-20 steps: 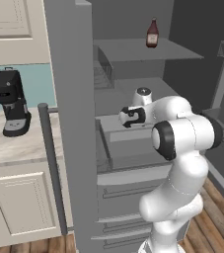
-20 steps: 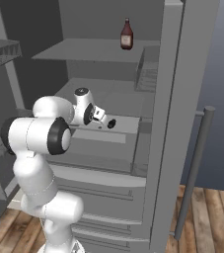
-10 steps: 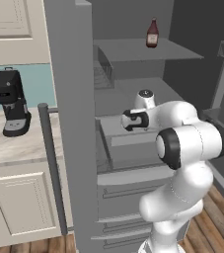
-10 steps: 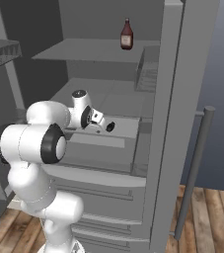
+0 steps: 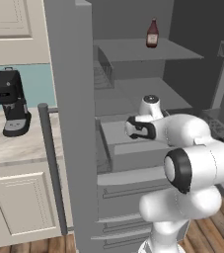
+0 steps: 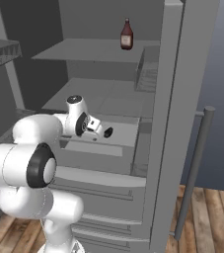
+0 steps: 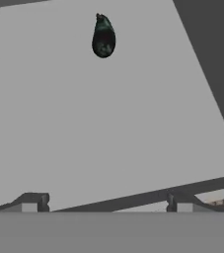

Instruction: Fully open the fridge drawer.

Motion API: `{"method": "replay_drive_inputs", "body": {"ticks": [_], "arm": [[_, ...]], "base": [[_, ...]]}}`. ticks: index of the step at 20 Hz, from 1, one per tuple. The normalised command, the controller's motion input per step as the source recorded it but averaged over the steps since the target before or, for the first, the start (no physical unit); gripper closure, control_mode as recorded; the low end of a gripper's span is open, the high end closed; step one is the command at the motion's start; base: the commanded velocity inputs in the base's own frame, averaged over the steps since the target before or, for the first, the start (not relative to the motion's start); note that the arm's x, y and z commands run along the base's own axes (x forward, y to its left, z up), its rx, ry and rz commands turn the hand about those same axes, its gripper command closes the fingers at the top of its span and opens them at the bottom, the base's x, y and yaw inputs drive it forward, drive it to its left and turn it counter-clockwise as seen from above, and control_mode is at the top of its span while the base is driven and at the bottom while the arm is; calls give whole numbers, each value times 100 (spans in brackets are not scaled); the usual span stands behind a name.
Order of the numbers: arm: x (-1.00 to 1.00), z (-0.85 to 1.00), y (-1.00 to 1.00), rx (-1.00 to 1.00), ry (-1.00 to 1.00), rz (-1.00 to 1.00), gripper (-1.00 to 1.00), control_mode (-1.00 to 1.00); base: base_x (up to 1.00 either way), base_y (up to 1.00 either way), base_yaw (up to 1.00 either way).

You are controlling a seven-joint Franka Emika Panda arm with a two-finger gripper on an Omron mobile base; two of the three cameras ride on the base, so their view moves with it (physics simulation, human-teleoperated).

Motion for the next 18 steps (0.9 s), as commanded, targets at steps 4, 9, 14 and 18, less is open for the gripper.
{"method": "replay_drive_inputs", "body": {"ticks": [4,9,14,18], "arm": [[-72,-24,-8,0,4,0,-100,-100],[-70,-17,-6,0,3,0,-100,-100],[-66,-14,-3,0,1,0,-100,-100],[-70,-15,-6,0,0,0,-100,-100]], "base": [[0,0,0],[0,0,0],[0,0,0],[0,0,0]]}}
